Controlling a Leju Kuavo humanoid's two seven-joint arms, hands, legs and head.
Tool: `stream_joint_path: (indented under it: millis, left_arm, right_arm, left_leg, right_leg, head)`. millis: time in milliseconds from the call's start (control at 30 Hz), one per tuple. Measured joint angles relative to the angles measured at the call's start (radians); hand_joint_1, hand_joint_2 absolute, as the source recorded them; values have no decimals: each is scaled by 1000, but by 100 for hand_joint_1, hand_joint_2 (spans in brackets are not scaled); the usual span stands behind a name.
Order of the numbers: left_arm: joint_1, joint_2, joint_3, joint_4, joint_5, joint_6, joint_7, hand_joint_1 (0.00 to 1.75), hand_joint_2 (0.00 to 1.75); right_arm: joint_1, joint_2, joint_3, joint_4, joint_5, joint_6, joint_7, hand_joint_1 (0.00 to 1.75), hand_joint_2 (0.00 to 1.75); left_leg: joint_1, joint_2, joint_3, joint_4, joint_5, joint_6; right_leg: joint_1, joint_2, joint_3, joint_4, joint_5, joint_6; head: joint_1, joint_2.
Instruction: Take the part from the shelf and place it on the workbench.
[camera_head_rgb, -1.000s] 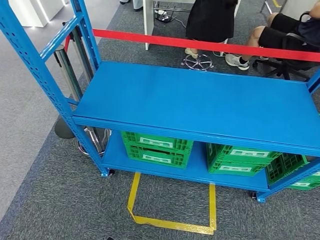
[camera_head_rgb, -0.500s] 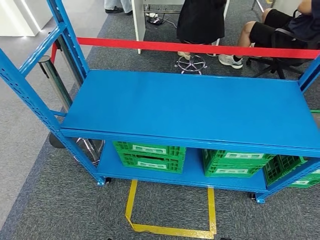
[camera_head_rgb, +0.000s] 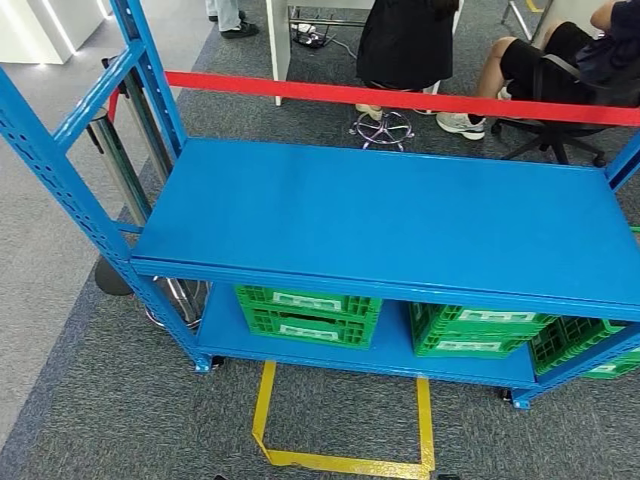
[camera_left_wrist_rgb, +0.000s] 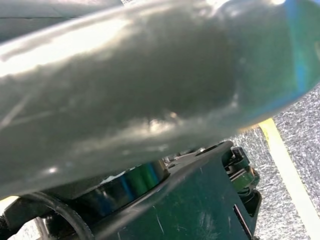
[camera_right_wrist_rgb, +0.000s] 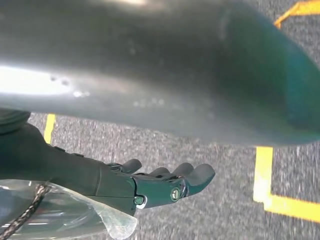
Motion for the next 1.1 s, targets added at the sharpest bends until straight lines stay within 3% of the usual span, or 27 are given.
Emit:
stream_joint_path:
  millis: [200,267,333,367,400,467,533,600,667,733,833,867,900,933,967,1000,1067,1100]
  left_arm:
    - [-1,2,0,0,-1,-2,-6,0,0]
    - [-1,0,0,0,-1,-3,-7,0,0]
    - [-1,0,0,0,-1,-5,-8,0,0]
    - [-1,0,0,0,-1,-5,-8,0,0]
    - [0,0,0,0,-1,-6,-8,0,0]
    - [1,0,0,0,-1,-7,-9,0,0]
    - [1,0,0,0,-2,-8,-9,0,0]
    - [-1,0,1,0,-3,-8,-10,0,0]
    - [-2,0,1,0,-3,-8,-10,0,0]
    - [-2,0,1,0,-3,-7,-11,0,0]
    - [-2,-1,2,0,-3,-5,-14,0,0]
    - [-1,-1,2,0,-4,-4,-14,0,44]
    - [0,-1,2,0,-4,-4,-14,0,87]
    - [2,0,3,0,-6,-3,-14,0,131]
    - [2,0,3,0,-8,-3,-14,0,175]
    - [2,0,3,0,-10,-3,-14,0,175]
    - [5,3,1,0,-9,-5,-12,0,175]
    - [8,5,-3,0,-2,-9,-8,0,131]
  right_arm:
    - [-1,2,-1,0,3,0,-1,0,0]
    - [-3,2,-1,0,4,0,-1,0,0]
    - [-3,2,-1,0,5,-1,-1,0,0]
    - [-1,2,-1,0,5,-1,-1,0,0]
    - [0,2,-1,0,6,-1,-1,0,0]
    - [2,2,-1,0,6,-2,-1,0,0]
    - [0,2,-1,0,7,-3,-1,0,0]
    - [-1,3,-1,0,7,-3,-1,0,0]
    - [1,3,-1,0,7,-4,0,0,0]
    - [3,3,-3,-1,7,-7,0,0,0]
    - [1,3,-5,-1,8,-10,1,0,0]
    - [1,3,-6,0,8,-12,2,0,0]
    - [1,3,-8,-1,8,-13,2,0,44]
    - [2,3,-9,0,8,-14,3,0,87]
    - [2,3,-10,-1,8,-14,4,0,131]
    - [2,3,-11,-1,7,-14,4,0,175]
    - [-1,4,-11,-4,2,-14,8,0,175]
    - [-2,2,-8,-9,-4,-13,12,0,131]
  left_leg:
    - [-1,2,11,-18,2,24]
    - [4,5,21,-33,7,33]
    - [4,7,25,-34,4,35]
    - [4,8,27,-34,2,35]
    - [4,8,30,-34,-2,33]
    - [8,8,43,-32,-12,23]
    - [7,7,54,-28,-26,8]
    - [3,7,57,-25,-33,-5]
    - [6,8,61,-25,-37,-12]
    - [9,7,48,12,-61,-20]
    - [10,6,-49,198,-137,-29]
    - [10,6,-83,253,-147,-29]
    - [10,6,-103,278,-141,-27]
    - [9,6,-106,263,-112,-22]
    - [7,5,-90,209,-66,-14]
    - [3,4,-67,143,-23,-3]
    - [-4,2,-28,34,26,15]
    - [-5,1,-21,12,26,9]
  right_leg:
    - [-6,-3,-6,9,-12,18]
    - [-5,-8,-50,90,-53,17]
    - [-4,-9,-126,223,-105,16]
    - [-5,-9,-156,269,-112,17]
    - [-6,-9,-168,278,-99,18]
    - [-8,-14,-133,185,-23,18]
    - [-7,-20,-75,67,26,15]
    - [-3,-20,-52,30,23,3]
    - [-2,-18,-48,29,21,-12]
    - [-2,-18,-43,28,17,-25]
    - [1,-18,-33,27,9,-39]
    - [2,-17,-30,27,6,-42]
    - [4,-15,-26,27,2,-43]
    - [6,-13,-20,27,-1,-44]
    - [9,-10,-13,27,-5,-44]
    - [10,-9,-11,27,-9,-44]
    - [14,-6,-6,27,-16,-39]
    - [15,-5,-8,28,-18,-38]
  head:
    - [1,0]
    - [4,0]
    - [6,0]
    - [6,0]
    - [6,0]
    - [6,0]
    - [8,0]
    - [6,0]
    - [4,0]
    - [2,0]
    - [0,0]
    - [0,0]
    - [0,0]
    - [0,0]
    - [0,0]
    - [0,0]
    - [2,0]
    - [3,0]
